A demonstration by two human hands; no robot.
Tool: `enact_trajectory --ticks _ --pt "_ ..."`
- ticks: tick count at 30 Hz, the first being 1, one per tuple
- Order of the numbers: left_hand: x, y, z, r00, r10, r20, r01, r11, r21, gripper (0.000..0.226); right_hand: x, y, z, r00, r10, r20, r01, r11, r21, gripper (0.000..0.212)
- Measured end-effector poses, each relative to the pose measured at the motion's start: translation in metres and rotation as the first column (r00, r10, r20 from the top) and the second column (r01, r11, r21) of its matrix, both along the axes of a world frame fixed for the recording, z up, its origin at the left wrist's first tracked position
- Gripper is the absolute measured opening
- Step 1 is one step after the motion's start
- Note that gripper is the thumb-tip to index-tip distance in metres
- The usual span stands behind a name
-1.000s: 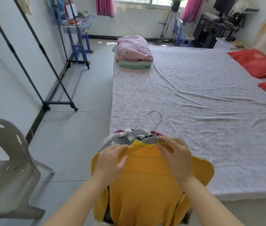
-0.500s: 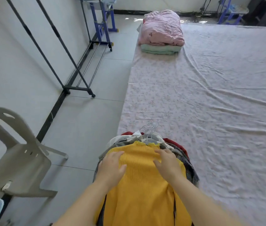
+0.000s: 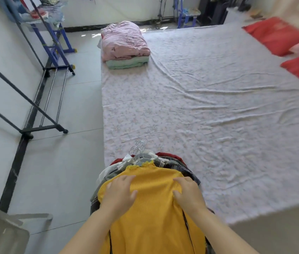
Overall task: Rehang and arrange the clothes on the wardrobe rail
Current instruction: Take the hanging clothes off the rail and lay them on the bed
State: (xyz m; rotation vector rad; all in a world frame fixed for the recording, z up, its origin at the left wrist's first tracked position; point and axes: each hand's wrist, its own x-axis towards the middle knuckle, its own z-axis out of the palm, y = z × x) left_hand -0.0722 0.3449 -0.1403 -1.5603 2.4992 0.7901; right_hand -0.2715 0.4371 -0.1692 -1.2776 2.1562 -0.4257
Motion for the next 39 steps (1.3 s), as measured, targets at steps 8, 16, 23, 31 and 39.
enact_trajectory --ticks 8,16,23,31,39 --pt "-0.019 0.027 0.021 0.882 -0.470 0.040 0.472 0.880 -0.052 0.050 0.039 0.115 0.024 0.902 -0.423 -0.086 0.424 0.905 0.001 0.043" --pt "-0.049 0.155 0.050 0.494 -0.869 0.019 0.868 0.491 -0.077 0.051 0.129 0.304 0.054 0.516 -0.843 -0.154 0.852 0.523 -0.011 0.046" --pt "-0.054 0.359 0.070 0.003 -1.000 -0.005 0.997 0.003 -0.072 0.052 0.247 0.498 0.076 -0.005 -0.980 -0.199 0.999 0.004 -0.043 0.045" --pt "0.036 0.635 0.084 -0.508 -0.861 -0.027 0.854 -0.499 -0.146 0.051 0.444 0.696 0.094 -0.529 -0.834 -0.158 0.848 -0.524 -0.078 0.043" --pt "0.173 0.858 0.106 -0.817 -0.572 -0.070 0.574 -0.795 -0.196 0.052 0.616 0.834 0.116 -0.796 -0.558 -0.234 0.592 -0.799 -0.106 0.043"
